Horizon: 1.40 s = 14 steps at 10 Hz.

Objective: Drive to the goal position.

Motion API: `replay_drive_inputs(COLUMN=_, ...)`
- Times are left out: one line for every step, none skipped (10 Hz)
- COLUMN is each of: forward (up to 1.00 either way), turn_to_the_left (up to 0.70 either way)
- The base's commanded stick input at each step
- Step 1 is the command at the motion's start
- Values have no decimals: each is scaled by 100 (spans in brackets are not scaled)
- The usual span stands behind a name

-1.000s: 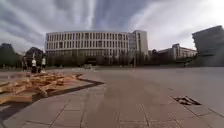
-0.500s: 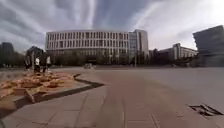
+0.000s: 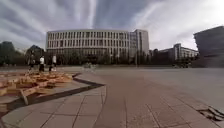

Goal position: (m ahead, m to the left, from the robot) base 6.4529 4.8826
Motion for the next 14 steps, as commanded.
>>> replay_drive_inputs(forward=85, turn_to_the_left=0)
replay_drive_inputs(forward=85, turn_to_the_left=0)
replay_drive_inputs(forward=85, turn_to_the_left=0)
replay_drive_inputs(forward=85, turn_to_the_left=0)
replay_drive_inputs(forward=85, turn_to_the_left=0)
replay_drive_inputs(forward=85, turn_to_the_left=0)
replay_drive_inputs(forward=85, turn_to_the_left=0)
replay_drive_inputs(forward=85, turn_to_the_left=0)
replay_drive_inputs(forward=85, turn_to_the_left=0)
replay_drive_inputs(forward=85, turn_to_the_left=0)
replay_drive_inputs(forward=85, turn_to_the_left=0)
replay_drive_inputs(forward=85, turn_to_the_left=0)
replay_drive_inputs(forward=85, turn_to_the_left=0)
replay_drive_inputs(forward=85, turn_to_the_left=0)
